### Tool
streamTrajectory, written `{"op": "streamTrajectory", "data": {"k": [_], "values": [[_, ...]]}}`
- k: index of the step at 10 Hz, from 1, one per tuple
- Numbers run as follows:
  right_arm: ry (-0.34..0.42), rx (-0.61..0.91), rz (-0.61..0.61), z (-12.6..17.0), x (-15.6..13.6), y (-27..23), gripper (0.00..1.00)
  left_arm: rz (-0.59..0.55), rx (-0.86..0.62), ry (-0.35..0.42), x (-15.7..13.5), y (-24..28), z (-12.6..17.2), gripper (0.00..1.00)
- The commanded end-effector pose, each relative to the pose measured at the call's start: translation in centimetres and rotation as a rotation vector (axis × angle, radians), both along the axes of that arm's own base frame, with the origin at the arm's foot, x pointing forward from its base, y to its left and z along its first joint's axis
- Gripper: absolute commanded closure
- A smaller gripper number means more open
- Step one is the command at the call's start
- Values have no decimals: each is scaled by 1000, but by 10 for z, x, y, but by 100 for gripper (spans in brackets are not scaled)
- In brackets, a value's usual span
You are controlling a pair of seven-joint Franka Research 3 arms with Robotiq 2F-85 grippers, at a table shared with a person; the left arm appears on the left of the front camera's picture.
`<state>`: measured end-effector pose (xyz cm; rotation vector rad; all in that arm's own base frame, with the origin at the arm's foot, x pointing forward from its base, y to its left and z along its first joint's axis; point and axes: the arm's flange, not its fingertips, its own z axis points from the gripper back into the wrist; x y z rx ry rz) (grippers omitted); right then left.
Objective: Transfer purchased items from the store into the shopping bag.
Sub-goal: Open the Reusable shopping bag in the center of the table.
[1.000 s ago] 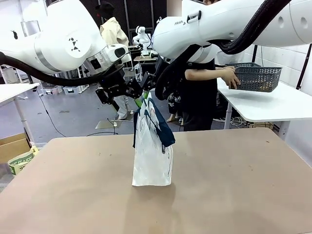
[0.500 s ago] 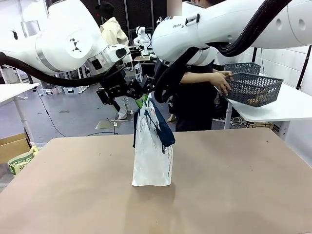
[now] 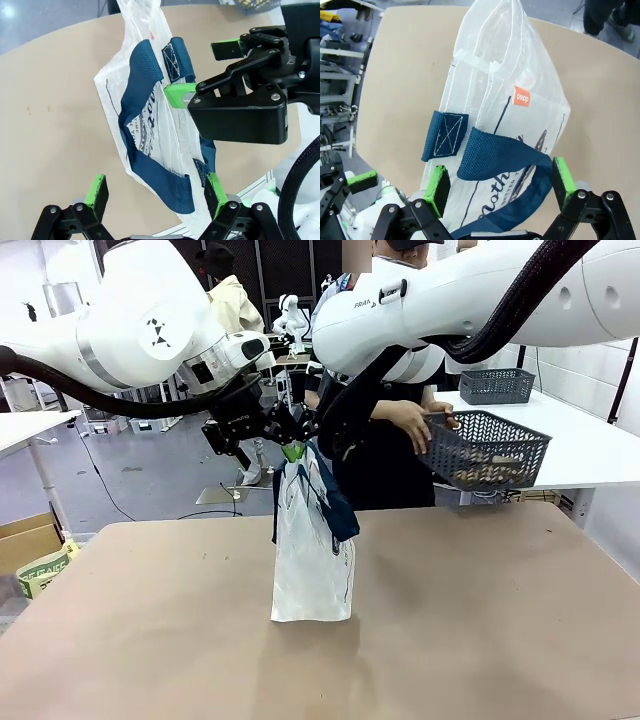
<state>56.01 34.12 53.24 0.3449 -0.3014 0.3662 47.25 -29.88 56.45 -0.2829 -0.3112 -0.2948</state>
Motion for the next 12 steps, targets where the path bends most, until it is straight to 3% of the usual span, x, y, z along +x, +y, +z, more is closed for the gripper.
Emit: {"op": "streamTrajectory", "data": {"k": [1, 6, 7, 9, 12], "values": [[11, -19, 11, -5, -2, -5, 0, 2, 14, 23, 1, -4, -12, 0], [25, -79, 2, -20, 0, -2, 0, 38, 43, 46, 9, -1, -35, 0], [25, -19, 8, -7, -1, 0, 0, 4, 30, 47, 7, -1, -29, 0], [25, -19, 8, -7, -1, 0, 0, 4, 30, 47, 7, -1, -29, 0], [67, -25, -8, -17, -2, 0, 56, 41, 41, 38, 6, 7, -35, 57]]}}
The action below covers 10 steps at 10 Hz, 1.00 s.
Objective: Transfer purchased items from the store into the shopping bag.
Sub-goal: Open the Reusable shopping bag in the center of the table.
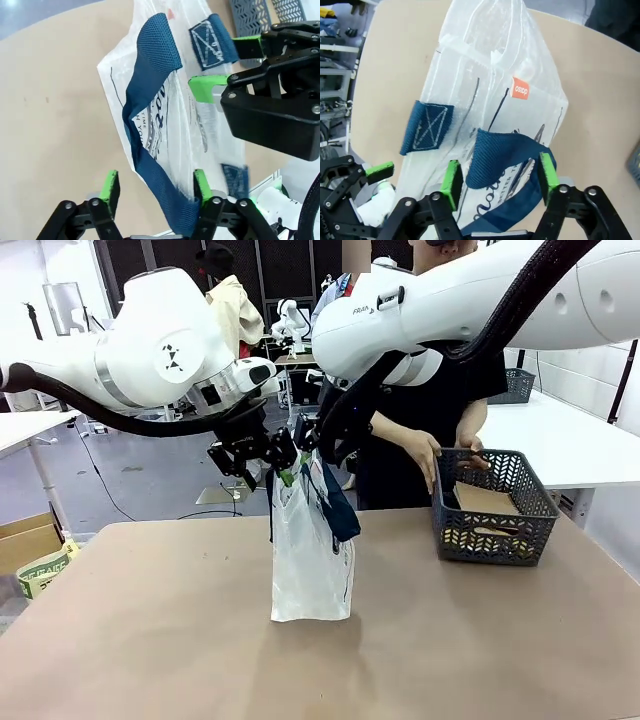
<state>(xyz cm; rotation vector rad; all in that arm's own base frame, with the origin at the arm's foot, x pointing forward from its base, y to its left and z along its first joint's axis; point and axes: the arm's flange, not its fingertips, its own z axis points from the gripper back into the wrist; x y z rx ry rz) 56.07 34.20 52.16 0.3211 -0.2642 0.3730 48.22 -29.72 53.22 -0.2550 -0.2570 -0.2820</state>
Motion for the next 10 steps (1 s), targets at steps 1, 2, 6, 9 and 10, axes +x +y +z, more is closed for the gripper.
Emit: {"op": "streamTrajectory", "data": {"k": [1, 2, 6, 9, 10], "values": [[44, 1, -31, -9, -5, -5, 76, 40, 6, -22, -5, 11, -2, 76], [41, 1, -44, -7, -9, -13, 95, 47, 9, -26, -7, 15, -1, 95], [32, -18, -61, 0, -28, -50, 100, 35, 51, -39, -17, 33, -4, 100], [-14, -75, -47, 7, -46, -71, 100, 25, 96, -62, -24, 50, 3, 100], [-33, -142, -34, 7, -47, -79, 100, 54, 115, -42, -24, 54, 5, 100]]}}
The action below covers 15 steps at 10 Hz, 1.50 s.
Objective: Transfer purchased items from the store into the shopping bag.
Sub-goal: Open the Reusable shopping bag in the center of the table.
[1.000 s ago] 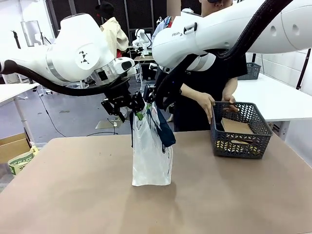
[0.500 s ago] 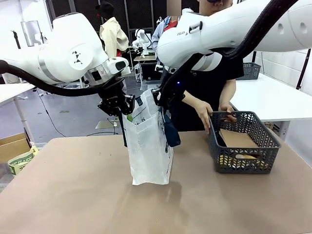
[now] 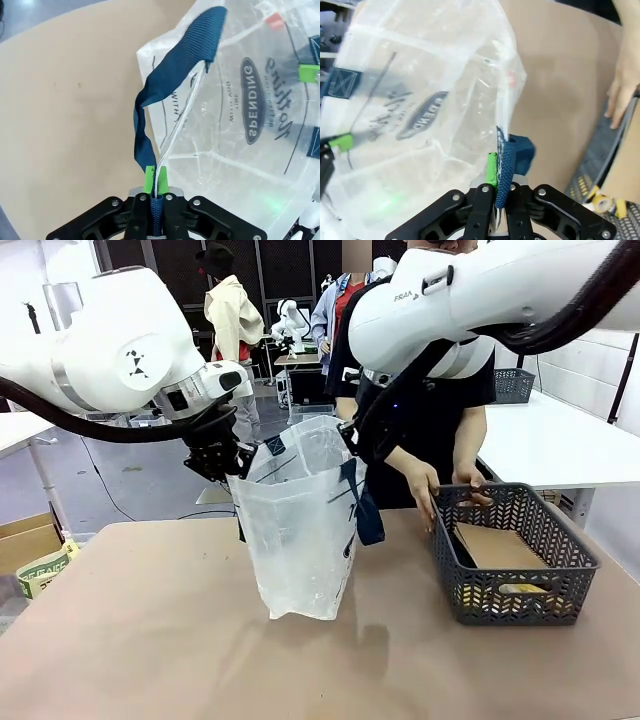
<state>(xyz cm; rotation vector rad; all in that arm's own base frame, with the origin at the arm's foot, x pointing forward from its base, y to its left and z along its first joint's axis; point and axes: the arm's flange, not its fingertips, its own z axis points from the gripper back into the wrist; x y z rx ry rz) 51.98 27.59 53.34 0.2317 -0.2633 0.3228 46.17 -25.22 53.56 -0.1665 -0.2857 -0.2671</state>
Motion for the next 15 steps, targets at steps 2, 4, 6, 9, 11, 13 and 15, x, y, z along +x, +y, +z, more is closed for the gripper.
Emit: {"op": "streamTrajectory", "data": {"k": [2, 4, 6, 9, 11, 13, 15], "values": [[-63, -114, 101, -7, -11, -20, 100, 29, 56, -18, -8, 14, 4, 100], [-30, -122, 168, -9, -5, -28, 100, 10, 100, -4, -11, 10, 1, 100], [-15, -142, 187, -8, 0, -35, 100, 35, 135, 12, -10, 13, -6, 100], [12, -171, 203, -9, -4, -46, 100, 55, 205, 44, -13, 36, -21, 100], [-2, -183, 246, -13, -8, -45, 100, 36, 196, 25, -11, 39, -17, 100], [-67, -190, 267, -21, -5, -38, 100, 24, 145, 35, -8, 24, -18, 100], [-120, -188, 284, -23, -5, -38, 100, 24, 145, 35, -8, 24, -18, 100]]}}
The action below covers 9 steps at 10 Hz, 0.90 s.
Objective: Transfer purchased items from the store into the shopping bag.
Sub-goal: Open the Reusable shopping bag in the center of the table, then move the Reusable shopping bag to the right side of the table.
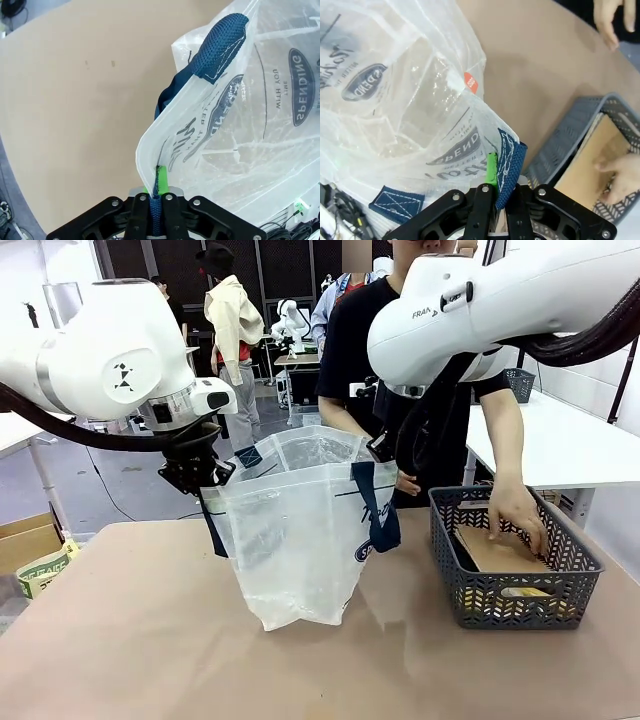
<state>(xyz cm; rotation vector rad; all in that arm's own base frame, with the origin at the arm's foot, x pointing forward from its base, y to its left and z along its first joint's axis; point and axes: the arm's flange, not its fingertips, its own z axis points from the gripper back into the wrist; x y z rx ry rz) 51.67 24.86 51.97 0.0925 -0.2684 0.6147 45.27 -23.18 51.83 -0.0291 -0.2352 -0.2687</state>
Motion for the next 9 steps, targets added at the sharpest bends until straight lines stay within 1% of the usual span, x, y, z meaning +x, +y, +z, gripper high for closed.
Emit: {"op": "streamTrajectory", "data": {"k": [1, 9], "values": [[23, -4, -15, 1, -1, 0, 100, 9, 4, 2, 1, 4, -1, 100], [23, -4, -15, 1, -1, 0, 100, 9, 4, 2, 1, 4, -1, 100]]}}
